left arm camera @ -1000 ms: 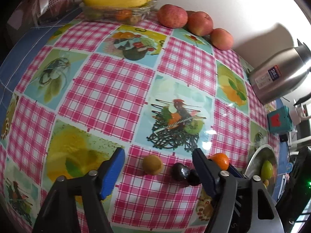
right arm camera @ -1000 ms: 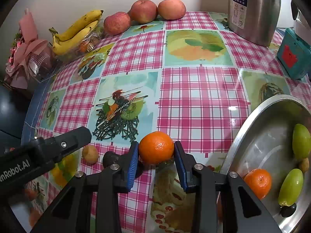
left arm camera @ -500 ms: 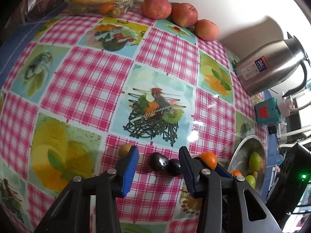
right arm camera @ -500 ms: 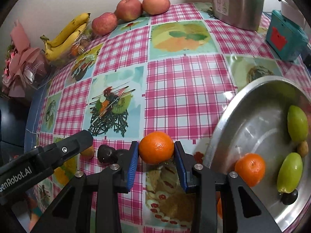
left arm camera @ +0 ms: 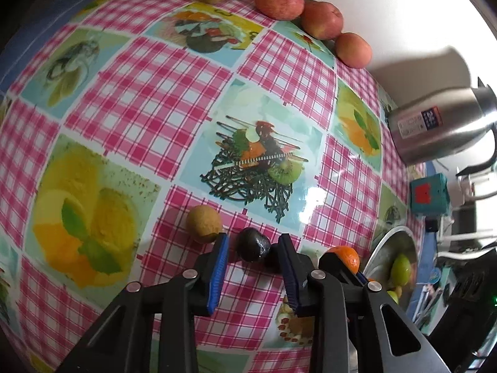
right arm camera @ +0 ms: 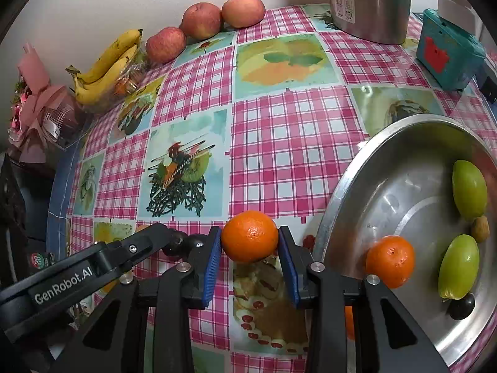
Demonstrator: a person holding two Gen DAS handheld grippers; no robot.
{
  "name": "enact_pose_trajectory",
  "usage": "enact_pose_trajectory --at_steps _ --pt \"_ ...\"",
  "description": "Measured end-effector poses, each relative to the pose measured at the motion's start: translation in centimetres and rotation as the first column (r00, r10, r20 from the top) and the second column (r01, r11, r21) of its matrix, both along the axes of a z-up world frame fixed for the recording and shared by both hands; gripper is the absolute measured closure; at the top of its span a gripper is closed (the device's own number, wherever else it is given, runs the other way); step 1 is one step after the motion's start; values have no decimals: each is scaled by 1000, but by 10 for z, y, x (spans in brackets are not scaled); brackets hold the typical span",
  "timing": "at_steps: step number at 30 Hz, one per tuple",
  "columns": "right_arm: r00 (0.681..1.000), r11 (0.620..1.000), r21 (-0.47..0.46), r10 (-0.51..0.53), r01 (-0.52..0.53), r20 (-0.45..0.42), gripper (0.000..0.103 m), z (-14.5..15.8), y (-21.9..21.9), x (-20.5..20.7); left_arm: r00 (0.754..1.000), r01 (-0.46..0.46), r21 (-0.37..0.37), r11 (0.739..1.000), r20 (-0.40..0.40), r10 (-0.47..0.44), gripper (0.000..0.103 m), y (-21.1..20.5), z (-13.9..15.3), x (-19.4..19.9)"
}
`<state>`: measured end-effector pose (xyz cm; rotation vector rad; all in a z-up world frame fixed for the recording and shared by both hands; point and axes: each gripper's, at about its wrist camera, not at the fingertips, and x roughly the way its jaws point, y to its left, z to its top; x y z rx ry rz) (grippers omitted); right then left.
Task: Organize fruits
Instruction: 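Close the right tool on the tangerine while the left tool closes on a dark plum, then carry the tangerine and the dark plum with both tools toward the steel bowl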
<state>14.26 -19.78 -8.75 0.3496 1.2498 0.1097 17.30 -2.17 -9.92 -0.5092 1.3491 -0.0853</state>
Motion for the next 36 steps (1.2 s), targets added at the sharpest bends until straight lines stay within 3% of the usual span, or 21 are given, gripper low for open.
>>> enact_pose_trajectory --at_steps 18,36 --pt "1000 999 42 -4 4 9 65 3 -7 -1 996 -81 -1 997 -24 81 69 7 -11 -3" --pt "1000 999 44 -7 6 9 65 4 -8 -2 996 -86 -25 996 -23 85 81 -3 -12 1"
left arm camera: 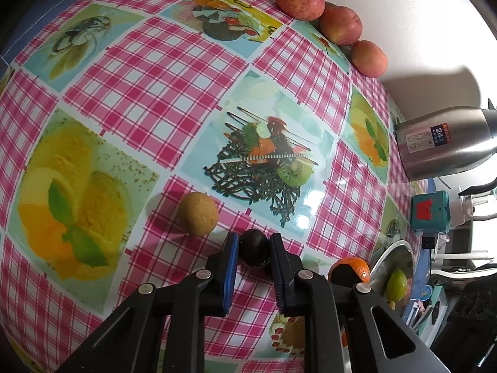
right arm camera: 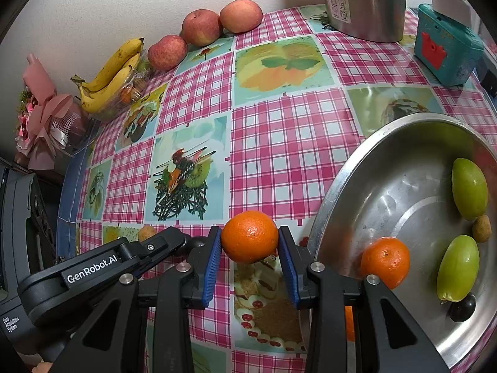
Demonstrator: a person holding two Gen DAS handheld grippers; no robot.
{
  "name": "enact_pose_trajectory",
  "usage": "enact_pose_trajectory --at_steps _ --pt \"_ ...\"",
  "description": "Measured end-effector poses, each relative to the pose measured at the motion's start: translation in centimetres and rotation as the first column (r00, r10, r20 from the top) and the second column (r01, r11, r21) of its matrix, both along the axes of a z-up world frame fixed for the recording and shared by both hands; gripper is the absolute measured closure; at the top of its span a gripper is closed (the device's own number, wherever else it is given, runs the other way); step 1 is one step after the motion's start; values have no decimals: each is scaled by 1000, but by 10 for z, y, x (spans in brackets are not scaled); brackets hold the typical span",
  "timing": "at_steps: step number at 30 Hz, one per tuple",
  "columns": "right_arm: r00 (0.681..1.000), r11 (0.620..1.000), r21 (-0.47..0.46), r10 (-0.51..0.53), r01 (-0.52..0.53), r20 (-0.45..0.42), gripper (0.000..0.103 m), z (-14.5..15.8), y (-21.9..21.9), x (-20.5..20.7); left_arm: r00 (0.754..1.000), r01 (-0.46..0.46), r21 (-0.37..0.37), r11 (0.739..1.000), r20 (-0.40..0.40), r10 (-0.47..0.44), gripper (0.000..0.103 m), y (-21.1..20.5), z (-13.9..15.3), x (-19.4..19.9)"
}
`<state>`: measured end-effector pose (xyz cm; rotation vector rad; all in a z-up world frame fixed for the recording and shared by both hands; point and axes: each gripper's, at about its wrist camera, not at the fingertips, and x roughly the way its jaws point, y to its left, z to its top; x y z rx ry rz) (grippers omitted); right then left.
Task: Organize fruits
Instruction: 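Carry the tangerine and the dark plum with both tools toward the steel bowl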
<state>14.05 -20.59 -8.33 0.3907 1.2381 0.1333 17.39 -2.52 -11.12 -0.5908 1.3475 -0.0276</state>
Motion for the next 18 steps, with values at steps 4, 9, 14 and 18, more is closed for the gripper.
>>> enact_pose_trajectory --at_steps 4,9,14,18 --pt "1000 1000 0 0 0 0 65 0 0 0 1000 4 -9 1000 4 -4 82 1 3 0" --pt "1000 1000 2 -1 1 0 65 0 0 0 1000 -1 -20 1000 15 1 82 5 10 1" --pt "1000 1000 1 -4 4 -1 65 2 0 0 999 -8 -22 1000 38 8 82 9 20 2" --pt "1000 1000 8 0 -1 11 65 7 1 0 998 -15 -27 1000 53 16 82 13 26 0"
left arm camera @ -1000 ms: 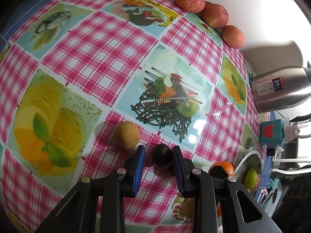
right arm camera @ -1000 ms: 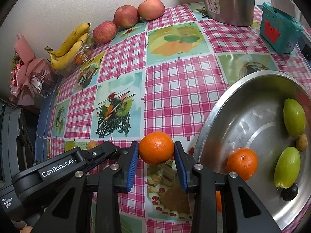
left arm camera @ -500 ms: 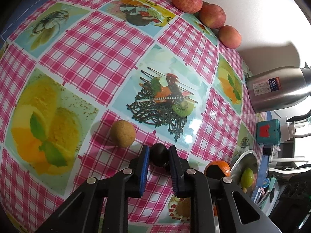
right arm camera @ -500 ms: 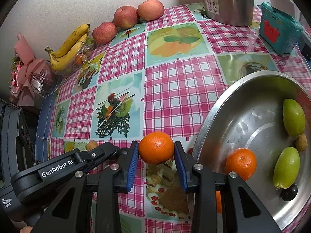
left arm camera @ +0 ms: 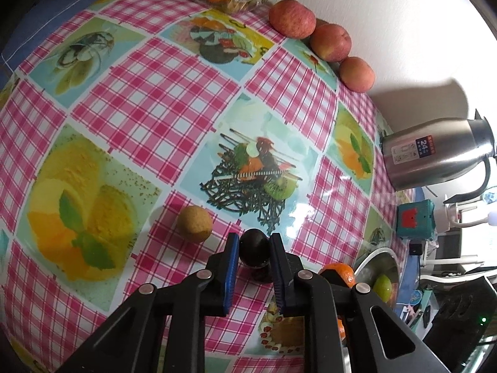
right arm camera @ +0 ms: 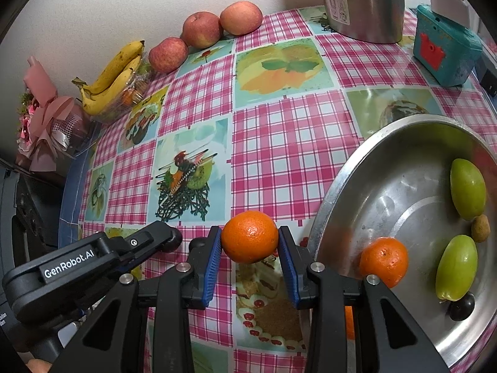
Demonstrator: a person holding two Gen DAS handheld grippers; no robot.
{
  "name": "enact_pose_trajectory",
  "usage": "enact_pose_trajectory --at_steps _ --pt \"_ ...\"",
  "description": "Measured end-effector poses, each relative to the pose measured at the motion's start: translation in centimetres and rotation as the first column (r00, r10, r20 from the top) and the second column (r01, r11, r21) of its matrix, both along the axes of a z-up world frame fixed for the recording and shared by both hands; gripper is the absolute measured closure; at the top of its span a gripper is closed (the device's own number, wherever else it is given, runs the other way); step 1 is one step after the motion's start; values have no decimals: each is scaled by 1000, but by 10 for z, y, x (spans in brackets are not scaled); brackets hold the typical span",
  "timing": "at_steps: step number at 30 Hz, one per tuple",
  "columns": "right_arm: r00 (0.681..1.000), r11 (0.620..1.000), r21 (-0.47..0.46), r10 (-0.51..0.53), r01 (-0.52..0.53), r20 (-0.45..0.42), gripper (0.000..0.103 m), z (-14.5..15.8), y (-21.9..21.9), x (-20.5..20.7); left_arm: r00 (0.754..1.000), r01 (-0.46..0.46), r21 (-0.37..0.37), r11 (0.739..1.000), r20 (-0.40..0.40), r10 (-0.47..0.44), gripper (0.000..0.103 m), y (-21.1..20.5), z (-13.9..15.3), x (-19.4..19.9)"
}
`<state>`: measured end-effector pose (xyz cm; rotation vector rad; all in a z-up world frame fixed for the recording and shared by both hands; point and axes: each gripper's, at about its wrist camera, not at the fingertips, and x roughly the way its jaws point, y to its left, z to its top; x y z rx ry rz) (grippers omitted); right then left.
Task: Organize fruits
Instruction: 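Carry the tangerine and the dark plum with both tools toward the steel bowl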
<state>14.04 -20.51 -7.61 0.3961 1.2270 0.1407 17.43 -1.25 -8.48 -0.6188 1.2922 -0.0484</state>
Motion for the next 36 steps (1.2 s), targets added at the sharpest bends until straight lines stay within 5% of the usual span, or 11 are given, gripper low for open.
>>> enact_pose_trajectory --at_steps 15,36 --pt "995 1000 -3 -11 11 100 65 42 1 -17 996 -27 -9 1000 80 27 82 9 30 -4" --pt "986 989 -36 -137 141 94 65 47 -43 -39 992 35 -22 999 121 -32 82 -12 46 -12"
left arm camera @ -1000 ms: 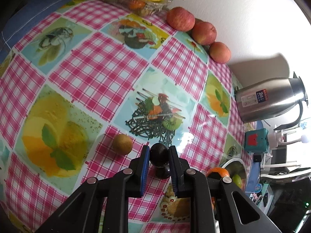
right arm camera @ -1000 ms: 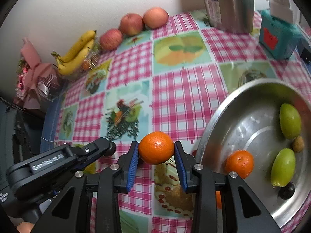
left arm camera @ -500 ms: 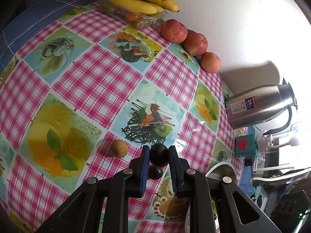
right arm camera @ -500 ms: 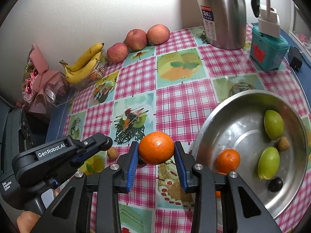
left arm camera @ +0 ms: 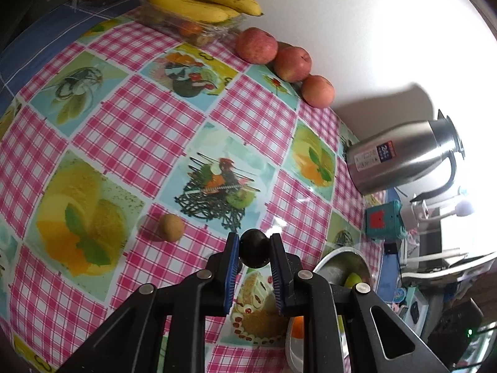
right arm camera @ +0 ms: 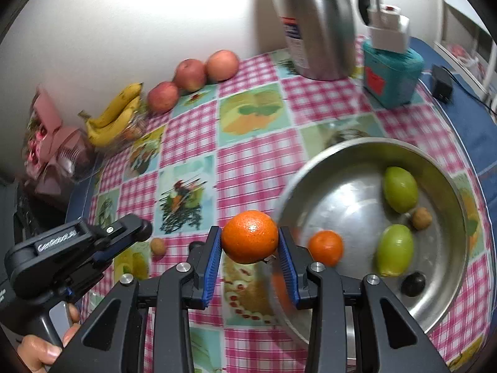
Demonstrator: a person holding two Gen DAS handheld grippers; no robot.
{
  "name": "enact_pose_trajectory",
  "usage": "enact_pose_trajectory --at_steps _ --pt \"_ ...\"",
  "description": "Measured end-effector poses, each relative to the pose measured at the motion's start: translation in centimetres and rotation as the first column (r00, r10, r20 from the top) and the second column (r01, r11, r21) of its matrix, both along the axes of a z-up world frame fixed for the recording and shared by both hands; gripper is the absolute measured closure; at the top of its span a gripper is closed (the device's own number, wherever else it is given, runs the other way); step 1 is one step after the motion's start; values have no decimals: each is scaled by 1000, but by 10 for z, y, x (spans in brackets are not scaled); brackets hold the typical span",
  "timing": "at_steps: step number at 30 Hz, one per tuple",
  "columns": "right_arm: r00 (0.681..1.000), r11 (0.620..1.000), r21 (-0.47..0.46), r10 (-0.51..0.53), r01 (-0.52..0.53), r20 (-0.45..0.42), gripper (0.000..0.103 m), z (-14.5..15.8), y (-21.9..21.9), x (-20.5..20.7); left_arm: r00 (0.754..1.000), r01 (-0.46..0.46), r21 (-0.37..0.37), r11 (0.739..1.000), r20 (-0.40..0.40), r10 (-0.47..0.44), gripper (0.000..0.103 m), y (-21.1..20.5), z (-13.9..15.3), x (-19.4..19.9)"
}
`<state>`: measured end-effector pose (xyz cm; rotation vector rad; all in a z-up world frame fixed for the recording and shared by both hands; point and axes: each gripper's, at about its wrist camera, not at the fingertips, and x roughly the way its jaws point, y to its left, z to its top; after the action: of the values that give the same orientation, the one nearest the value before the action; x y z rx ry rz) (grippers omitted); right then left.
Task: Organize fruits
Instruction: 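Carry the tangerine and the dark plum with both tools toward the steel bowl, then lower both tools over the bowl and open them to release tangerine and plum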
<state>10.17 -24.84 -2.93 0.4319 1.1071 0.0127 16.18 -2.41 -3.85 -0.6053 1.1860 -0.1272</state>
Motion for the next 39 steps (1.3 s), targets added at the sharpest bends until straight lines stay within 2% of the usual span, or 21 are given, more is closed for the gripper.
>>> enact_pose_trajectory --at_steps 9,14,25,34,39 --pt "987 988 -10 -157 157 -40 65 -11 -59 -7 994 105 34 994 13 -105 82 -38 1 -6" --pt "974 975 11 -223 224 -33 65 -11 -86 -17 980 194 56 979 30 -196 82 -70 1 -14" --pt "943 943 -22 -331 331 -33 65 -9 -132 -37 918 386 127 914 41 -393 82 -145 -2 -38" --pt "935 933 -72 -354 352 -26 65 -5 -147 -49 882 461 185 868 13 -472 82 -180 -12 -51" --pt "933 933 -76 -357 353 -44 65 -10 -151 -50 868 486 203 850 -1 -496 82 -189 -18 -55"
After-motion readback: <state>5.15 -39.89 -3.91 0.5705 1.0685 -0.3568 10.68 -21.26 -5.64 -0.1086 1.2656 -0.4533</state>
